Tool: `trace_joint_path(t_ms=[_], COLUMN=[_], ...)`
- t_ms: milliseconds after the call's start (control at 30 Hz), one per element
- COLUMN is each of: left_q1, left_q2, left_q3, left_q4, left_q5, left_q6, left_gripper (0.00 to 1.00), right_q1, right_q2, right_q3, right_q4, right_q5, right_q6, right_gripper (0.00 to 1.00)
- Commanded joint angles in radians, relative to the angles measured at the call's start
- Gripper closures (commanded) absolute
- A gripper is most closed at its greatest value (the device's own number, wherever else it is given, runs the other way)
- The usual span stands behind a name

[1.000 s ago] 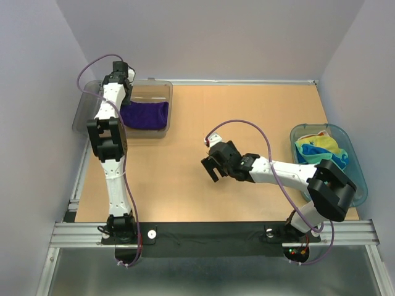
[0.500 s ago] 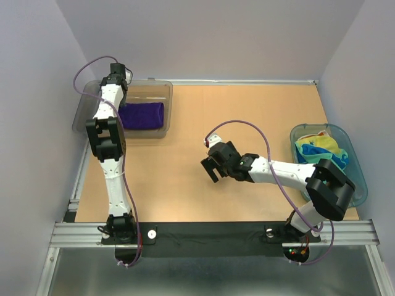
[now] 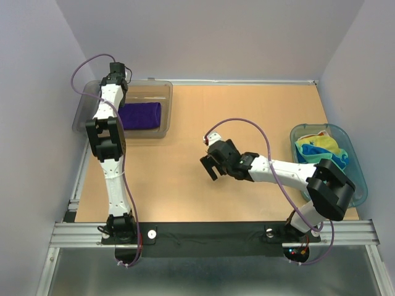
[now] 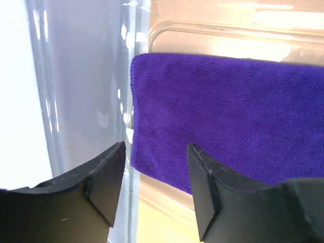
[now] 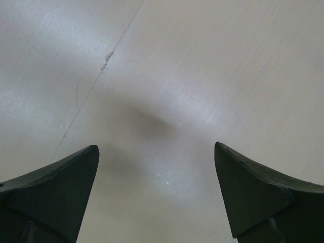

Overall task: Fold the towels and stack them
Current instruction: Neatly place the folded towel into the bin

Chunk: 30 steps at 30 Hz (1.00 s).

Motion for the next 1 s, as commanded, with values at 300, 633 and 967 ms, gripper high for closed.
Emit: trace_joint_path(t_ms=[300,633,967], left_q1=[-0.020,-0.193,-0.207], left_q2=[-0.327,-0.375,-0.268], left_q3=[-0.145,-0.404,-0.420], left_q4=[0.143,0.297,0.375], left_q5=[0.131,0.237,0.328], left_q6=[-0.238,-0.384,-0.453], left_gripper=[0.35,0.75,0.88], right_q1=[-0.220,-0.311,-0.314], right_q2=[-0.189,-0.388,-0.499], right_q3=[0.077,0.011,-0.116], right_q4=[-0.020,-0.035,-0.035], right_q5=[0.138,0.128,0.114], right_q6=[0.075,0.096,0.130], right_gripper=[0.00,0.00,0.00])
